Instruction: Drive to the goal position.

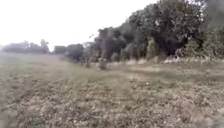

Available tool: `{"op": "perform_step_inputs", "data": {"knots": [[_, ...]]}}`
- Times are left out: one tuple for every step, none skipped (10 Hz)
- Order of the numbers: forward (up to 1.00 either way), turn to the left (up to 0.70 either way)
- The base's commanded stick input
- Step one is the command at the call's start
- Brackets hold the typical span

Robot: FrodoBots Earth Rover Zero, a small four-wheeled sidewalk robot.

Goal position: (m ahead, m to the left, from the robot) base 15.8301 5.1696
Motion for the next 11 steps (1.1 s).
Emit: {"op": "perform_step_inputs", "data": {"knots": [[0.50,0.14],[0.50,0.14],[0.50,0.14],[0.50,0.14],[0.50,0.14],[0.50,0.15],[0.50,0.15],[0.50,0.15],[0.50,0.15],[0.50,0.15],[0.50,0.12]]}}
